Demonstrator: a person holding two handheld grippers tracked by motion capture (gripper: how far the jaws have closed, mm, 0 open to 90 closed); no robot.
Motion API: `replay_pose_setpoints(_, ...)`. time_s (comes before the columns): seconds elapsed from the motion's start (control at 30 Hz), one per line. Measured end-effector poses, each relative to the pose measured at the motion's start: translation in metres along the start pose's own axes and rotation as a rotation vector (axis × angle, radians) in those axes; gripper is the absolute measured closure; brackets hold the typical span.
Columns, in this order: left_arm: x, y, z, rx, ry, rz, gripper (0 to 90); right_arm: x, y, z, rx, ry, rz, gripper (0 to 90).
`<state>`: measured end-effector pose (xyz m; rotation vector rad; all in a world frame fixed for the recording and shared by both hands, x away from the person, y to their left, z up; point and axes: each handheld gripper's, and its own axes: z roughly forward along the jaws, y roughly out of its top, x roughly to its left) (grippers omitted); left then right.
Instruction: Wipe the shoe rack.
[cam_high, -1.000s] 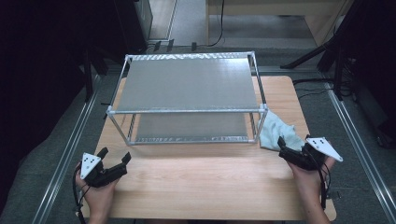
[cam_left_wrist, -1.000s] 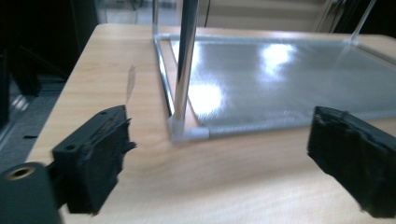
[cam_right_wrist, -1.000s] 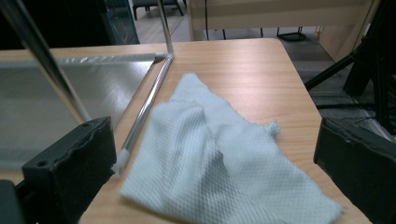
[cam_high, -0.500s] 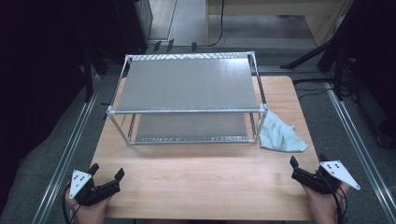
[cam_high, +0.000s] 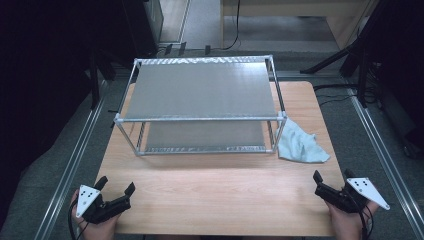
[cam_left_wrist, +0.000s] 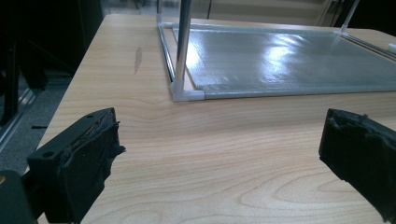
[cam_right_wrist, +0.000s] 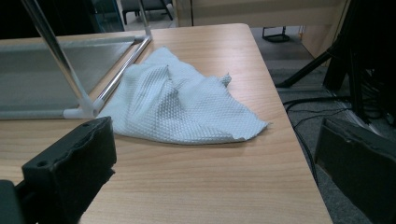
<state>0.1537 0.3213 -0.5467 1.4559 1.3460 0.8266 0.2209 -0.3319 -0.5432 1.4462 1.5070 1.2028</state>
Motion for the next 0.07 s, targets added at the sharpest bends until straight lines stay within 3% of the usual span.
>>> replay_pose_setpoints(0.07, 0.0011, 0.0006, 0.0003, -0.003, 0.004, -0.002, 0.0, -0.0017, 0.0003, 0.0, -0.002, -0.004, 0.016, 0.0)
